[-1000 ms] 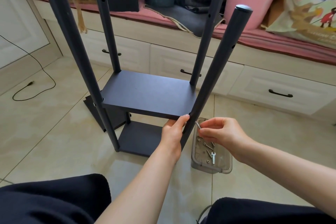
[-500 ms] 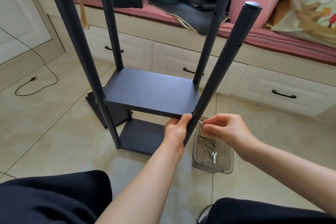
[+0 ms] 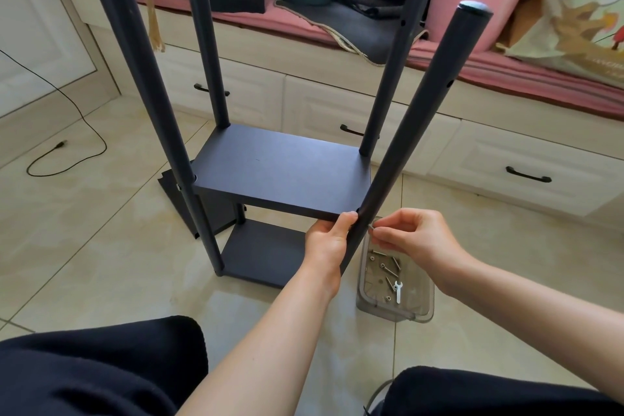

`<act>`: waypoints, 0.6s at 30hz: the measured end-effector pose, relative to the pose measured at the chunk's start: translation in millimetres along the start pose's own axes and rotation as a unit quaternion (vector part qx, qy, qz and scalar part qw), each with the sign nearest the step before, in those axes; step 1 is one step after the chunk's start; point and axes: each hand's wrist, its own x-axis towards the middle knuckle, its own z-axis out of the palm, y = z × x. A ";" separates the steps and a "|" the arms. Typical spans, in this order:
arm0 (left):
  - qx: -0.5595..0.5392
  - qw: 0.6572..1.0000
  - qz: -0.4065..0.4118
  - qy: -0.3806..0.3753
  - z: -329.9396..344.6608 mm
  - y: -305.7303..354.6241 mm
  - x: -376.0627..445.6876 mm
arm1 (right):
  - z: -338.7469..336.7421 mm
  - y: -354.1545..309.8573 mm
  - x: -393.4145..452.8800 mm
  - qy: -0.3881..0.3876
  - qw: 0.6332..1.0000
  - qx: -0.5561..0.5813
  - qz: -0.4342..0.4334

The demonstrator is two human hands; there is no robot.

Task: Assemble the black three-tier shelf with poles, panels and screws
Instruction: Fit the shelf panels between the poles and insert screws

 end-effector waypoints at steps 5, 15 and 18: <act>-0.004 1.000 0.001 0.000 -0.5 -0.4 -0.1 | -0.4 -2.3 -1.3 -0.004 1.000 0.002 0.001; -0.009 1.000 0.006 0.001 -0.3 -0.6 -0.2 | -1.8 -4.4 -4.1 0.004 1.000 -0.004 0.012; -0.011 1.000 0.006 0.000 -0.4 -0.9 0.5 | -0.2 -4.6 -3.0 0.014 0.999 -0.050 -0.008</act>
